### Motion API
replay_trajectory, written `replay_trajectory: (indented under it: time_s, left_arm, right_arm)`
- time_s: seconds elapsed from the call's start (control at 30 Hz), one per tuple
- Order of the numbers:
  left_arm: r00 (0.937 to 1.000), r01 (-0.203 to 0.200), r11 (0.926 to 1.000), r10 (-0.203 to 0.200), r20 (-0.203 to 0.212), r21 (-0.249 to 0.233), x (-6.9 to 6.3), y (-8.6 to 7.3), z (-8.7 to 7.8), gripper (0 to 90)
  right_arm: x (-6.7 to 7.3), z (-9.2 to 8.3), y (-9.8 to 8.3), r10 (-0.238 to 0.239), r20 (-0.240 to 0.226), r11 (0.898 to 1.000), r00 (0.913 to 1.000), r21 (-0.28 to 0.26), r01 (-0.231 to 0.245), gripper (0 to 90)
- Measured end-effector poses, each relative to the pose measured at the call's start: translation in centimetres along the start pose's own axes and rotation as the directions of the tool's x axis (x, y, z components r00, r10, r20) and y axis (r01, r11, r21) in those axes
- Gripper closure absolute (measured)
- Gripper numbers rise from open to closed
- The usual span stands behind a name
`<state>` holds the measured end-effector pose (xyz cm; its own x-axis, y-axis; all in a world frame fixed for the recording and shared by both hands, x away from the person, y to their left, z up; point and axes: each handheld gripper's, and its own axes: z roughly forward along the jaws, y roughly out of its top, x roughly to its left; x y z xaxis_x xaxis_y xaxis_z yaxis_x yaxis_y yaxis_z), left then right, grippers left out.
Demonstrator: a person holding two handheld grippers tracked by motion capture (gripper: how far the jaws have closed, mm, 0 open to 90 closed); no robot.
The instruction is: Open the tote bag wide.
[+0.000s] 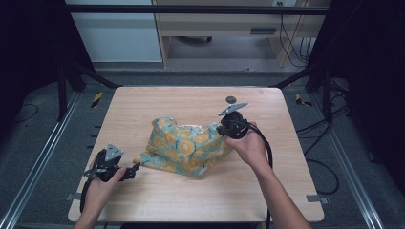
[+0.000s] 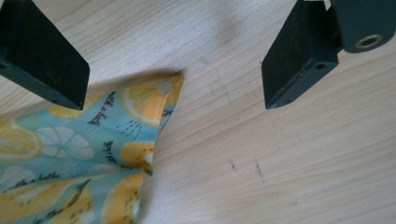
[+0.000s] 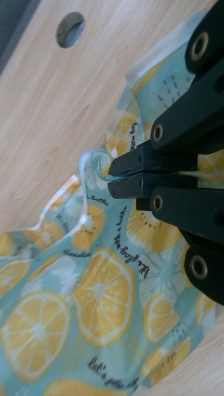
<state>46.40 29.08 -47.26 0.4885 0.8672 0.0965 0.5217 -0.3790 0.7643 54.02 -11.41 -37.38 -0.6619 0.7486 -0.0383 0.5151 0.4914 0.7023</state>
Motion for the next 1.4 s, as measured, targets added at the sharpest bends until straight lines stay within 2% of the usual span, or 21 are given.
replay_trajectory:
  time_s: [0.1, 0.13, 0.17, 0.2, 0.4, 0.5, 0.53, 0.6, 0.63, 0.67, 0.7, 0.77, 0.87, 0.97, 1.1, 1.13, 1.17, 1.2, 1.23, 1.33, 1.4]
  left_arm:
    - [1.0000, -0.001, 0.9996, 0.001, 0.010, -0.028, -0.3, 0.3, -0.5, 9.0]
    - [0.9999, -0.006, 0.9992, 0.006, 0.013, -0.039, -0.4, 0.5, -0.8, 9.0]
    - [0.9998, -0.010, 0.9978, 0.011, 0.016, -0.065, -0.7, 0.9, -1.3, 9.3]
    - [0.9998, -0.010, 0.9978, 0.011, 0.016, -0.065, -0.7, 0.9, -1.3, 9.7]
    - [0.9984, -0.020, 0.9926, 0.026, 0.051, -0.120, -1.6, 2.9, -2.4, 10.6]
    - [0.9967, -0.022, 0.9895, 0.033, 0.074, -0.143, -1.7, 4.5, -3.0, 10.8]
    - [0.9960, -0.011, 0.9856, 0.026, 0.085, -0.169, -1.8, 5.9, -3.4, 11.7]
    - [0.9951, -0.015, 0.9840, 0.032, 0.094, -0.177, -1.9, 6.6, -3.6, 12.2]
    - [0.9934, -0.039, 0.9839, 0.057, 0.099, -0.174, -2.2, 8.1, -3.8, 12.4]
    - [0.9934, -0.039, 0.9839, 0.057, 0.099, -0.174, -2.2, 8.1, -3.8, 12.4]
    - [0.9928, -0.062, 0.9815, 0.079, 0.090, -0.181, -2.5, 9.5, -3.9, 12.5]
    - [0.9921, -0.076, 0.9789, 0.094, 0.084, -0.190, -2.8, 10.7, -3.9, 13.8]
    - [0.9903, -0.092, 0.9782, 0.109, 0.086, -0.186, -2.9, 11.7, -3.7, 13.6]
    - [0.9872, -0.106, 0.9824, 0.122, 0.102, -0.154, -3.1, 12.6, -2.5, 11.4]
    - [0.9811, -0.119, 0.9888, 0.131, 0.142, -0.090, -3.5, 12.5, -0.9, 6.6]
    - [0.9811, -0.119, 0.9888, 0.131, 0.142, -0.090, -3.5, 12.5, -0.9, 6.3]
    - [0.9784, -0.110, 0.9924, 0.118, 0.170, -0.055, -3.6, 12.1, -0.2, 6.3]
    - [0.9784, -0.110, 0.9924, 0.118, 0.170, -0.055, -3.6, 12.1, -0.2, 6.9]
    - [0.9733, -0.111, 0.9931, 0.117, 0.198, -0.037, -3.8, 11.6, 0.2, 10.6]
    - [0.9720, -0.108, 0.9940, 0.109, 0.208, -0.016, -3.9, 11.2, 0.4, 29.9]
    - [0.9726, -0.104, 0.9944, 0.106, 0.207, -0.020, -3.9, 11.0, 0.3, 51.7]
  right_arm:
    - [0.7, -1.0, 0.0, -0.021, -0.014, 0.998, 0.9997, -0.057, 0.020, 89.3]
    - [0.7, -1.0, 0.0, -0.021, -0.014, 0.998, 0.9997, -0.057, 0.020, 89.3]
    - [1.2, -1.8, 0.0, -0.033, -0.024, 0.996, 0.9992, -0.088, 0.030, 89.3]
    - [1.6, -2.1, -0.1, -0.040, -0.030, 0.994, 0.9988, -0.104, 0.036, 89.3]
    - [3.2, -3.8, -0.7, -0.081, -0.062, 0.984, 0.9948, -0.165, 0.069, 89.4]
    - [3.7, -4.2, -1.0, -0.086, -0.068, 0.981, 0.9939, -0.181, 0.073, 89.3]
    - [4.0, -4.3, -1.1, -0.097, -0.077, 0.979, 0.9923, -0.190, 0.081, 89.3]
    - [4.2, -4.3, -1.1, -0.102, -0.078, 0.978, 0.9917, -0.191, 0.085, 89.3]
    - [4.4, -4.3, -1.2, -0.112, -0.080, 0.976, 0.9905, -0.197, 0.094, 89.3]
    - [4.5, -4.2, -1.2, -0.113, -0.083, 0.976, 0.9902, -0.198, 0.095, 89.3]
    - [4.6, -4.2, -1.2, -0.116, -0.085, 0.975, 0.9896, -0.199, 0.097, 89.3]
    - [4.7, -4.1, -1.2, -0.122, -0.083, 0.975, 0.9891, -0.197, 0.103, 89.2]
    - [4.8, -4.1, -1.2, -0.127, -0.087, 0.974, 0.9881, -0.200, 0.108, 89.2]
    - [4.9, -4.1, -1.2, -0.129, -0.087, 0.974, 0.9878, -0.199, 0.109, 89.2]
    - [5.0, -4.0, -1.3, -0.131, -0.093, 0.974, 0.9870, -0.197, 0.111, 89.1]
    - [5.0, -4.0, -1.3, -0.131, -0.093, 0.974, 0.9870, -0.197, 0.111, 89.1]
    - [4.9, -4.0, -1.3, -0.130, -0.093, 0.975, 0.9872, -0.194, 0.110, 89.0]
    - [4.9, -3.9, -1.4, -0.129, -0.093, 0.975, 0.9873, -0.194, 0.109, 89.0]
    - [4.9, -3.9, -1.4, -0.127, -0.094, 0.975, 0.9874, -0.193, 0.107, 89.0]
    - [4.8, -3.8, -1.3, -0.128, -0.093, 0.976, 0.9873, -0.188, 0.109, 89.0]
    - [4.7, -3.7, -1.3, -0.123, -0.095, 0.977, 0.9879, -0.189, 0.103, 89.0]
